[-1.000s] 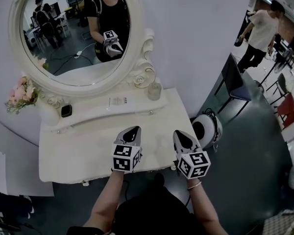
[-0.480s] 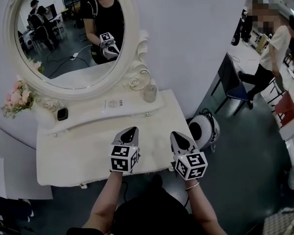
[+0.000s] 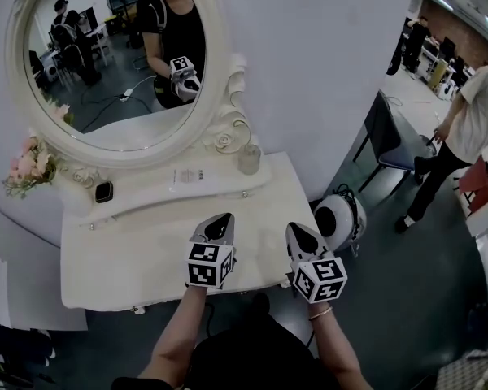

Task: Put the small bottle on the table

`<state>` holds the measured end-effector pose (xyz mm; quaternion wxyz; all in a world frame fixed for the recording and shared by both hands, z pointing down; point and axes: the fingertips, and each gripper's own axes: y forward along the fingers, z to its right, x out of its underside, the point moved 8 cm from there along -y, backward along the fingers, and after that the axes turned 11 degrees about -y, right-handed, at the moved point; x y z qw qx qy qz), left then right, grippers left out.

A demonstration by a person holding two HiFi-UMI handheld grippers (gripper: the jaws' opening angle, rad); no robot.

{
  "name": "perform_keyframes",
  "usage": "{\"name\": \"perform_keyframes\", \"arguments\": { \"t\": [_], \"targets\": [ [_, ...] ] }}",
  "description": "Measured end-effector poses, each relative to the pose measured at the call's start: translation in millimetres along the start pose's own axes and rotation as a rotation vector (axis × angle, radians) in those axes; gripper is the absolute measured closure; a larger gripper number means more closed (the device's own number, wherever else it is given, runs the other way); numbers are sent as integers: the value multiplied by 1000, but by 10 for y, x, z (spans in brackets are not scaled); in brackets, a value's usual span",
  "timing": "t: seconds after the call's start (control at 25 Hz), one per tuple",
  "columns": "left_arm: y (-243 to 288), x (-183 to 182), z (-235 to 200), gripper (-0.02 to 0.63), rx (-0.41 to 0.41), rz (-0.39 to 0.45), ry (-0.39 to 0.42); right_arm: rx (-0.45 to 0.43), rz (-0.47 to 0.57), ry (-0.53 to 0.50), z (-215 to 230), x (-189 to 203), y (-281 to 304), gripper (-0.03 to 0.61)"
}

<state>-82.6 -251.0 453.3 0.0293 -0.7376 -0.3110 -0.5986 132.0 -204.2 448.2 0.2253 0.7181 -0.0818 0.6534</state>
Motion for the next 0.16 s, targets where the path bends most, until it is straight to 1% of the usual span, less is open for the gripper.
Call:
{"name": "perform_keyframes", "arguments": {
  "t": [0.16],
  "targets": [
    [26, 11, 4, 606, -7, -7, 1, -2, -1, 6, 28, 22, 9, 575]
  ]
}}
